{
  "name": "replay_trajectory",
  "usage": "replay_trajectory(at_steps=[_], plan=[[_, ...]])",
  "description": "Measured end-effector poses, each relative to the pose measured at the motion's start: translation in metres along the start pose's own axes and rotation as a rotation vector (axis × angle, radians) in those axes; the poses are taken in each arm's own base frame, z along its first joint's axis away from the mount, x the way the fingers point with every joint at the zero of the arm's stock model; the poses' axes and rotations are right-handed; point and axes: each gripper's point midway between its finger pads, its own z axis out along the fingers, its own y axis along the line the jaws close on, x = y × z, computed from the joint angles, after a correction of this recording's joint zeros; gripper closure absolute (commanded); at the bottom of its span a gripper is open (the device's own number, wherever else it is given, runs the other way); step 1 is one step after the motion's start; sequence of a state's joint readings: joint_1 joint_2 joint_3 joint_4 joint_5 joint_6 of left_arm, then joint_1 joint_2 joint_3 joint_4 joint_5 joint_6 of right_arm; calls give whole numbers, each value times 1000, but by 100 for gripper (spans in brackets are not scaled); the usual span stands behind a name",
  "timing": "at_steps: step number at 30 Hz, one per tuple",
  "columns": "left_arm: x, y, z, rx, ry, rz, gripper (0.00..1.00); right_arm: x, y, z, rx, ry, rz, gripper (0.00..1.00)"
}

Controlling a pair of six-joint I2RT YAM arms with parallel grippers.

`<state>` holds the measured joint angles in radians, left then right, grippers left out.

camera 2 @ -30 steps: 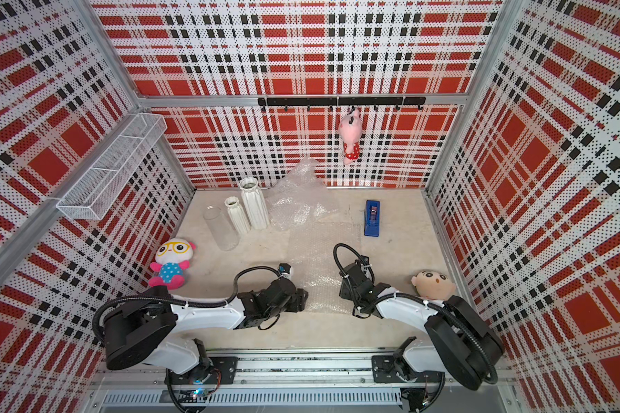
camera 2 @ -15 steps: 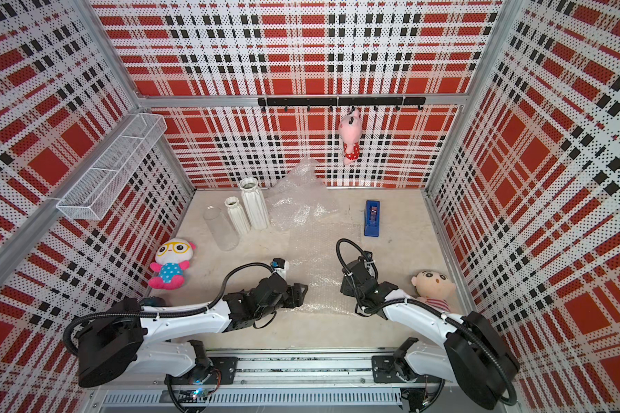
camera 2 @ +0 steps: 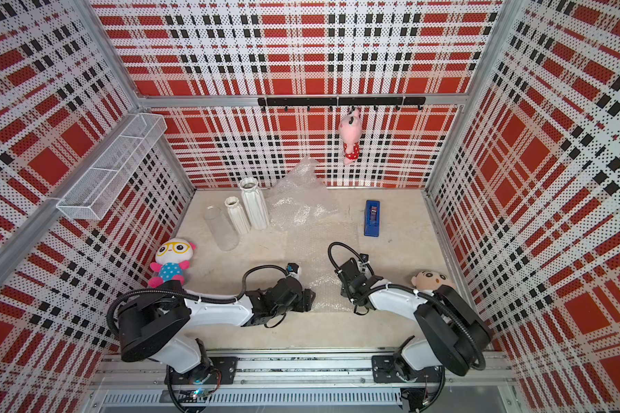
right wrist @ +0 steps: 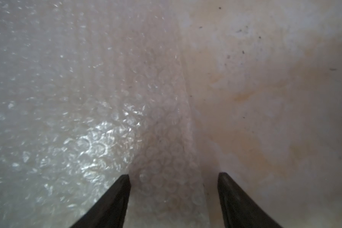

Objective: Wrap vases in bubble wrap
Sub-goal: Adjust the bubble wrap at the center of the board.

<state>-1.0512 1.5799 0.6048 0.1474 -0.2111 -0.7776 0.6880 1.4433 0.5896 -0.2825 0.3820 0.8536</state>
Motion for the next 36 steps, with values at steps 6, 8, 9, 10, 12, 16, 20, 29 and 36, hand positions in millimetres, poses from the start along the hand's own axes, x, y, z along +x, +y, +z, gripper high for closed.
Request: replay_trajectory(at_steps=[6, 8, 9, 10, 12, 16, 20, 29, 36], plan=[[24, 3, -22, 20, 20, 8, 25, 5, 26, -3, -57, -12, -52, 25], [27, 13, -30, 8, 20, -7, 25, 12, 37, -7, -81, -10, -68, 26], [27, 18, -32, 0, 17, -15, 25, 15, 40, -9, -90, -9, -72, 26], [26, 24, -35, -8, 13, -26, 25, 18, 44, -11, -98, -8, -76, 27], [22, 35, -37, -26, 1, -48, 25, 23, 49, -13, -110, -7, -74, 27], [11, 52, -38, -65, -21, -79, 25, 27, 54, -18, -128, -5, -57, 29], [7, 58, -37, -81, -28, -76, 25, 31, 55, -24, -148, 5, -29, 26], [-34, 28, -67, -18, -108, -50, 19, -8, 36, -61, -88, -123, -13, 9], [-167, 52, -134, -15, -413, -182, 12, -74, 17, -117, -121, -361, 61, 7]])
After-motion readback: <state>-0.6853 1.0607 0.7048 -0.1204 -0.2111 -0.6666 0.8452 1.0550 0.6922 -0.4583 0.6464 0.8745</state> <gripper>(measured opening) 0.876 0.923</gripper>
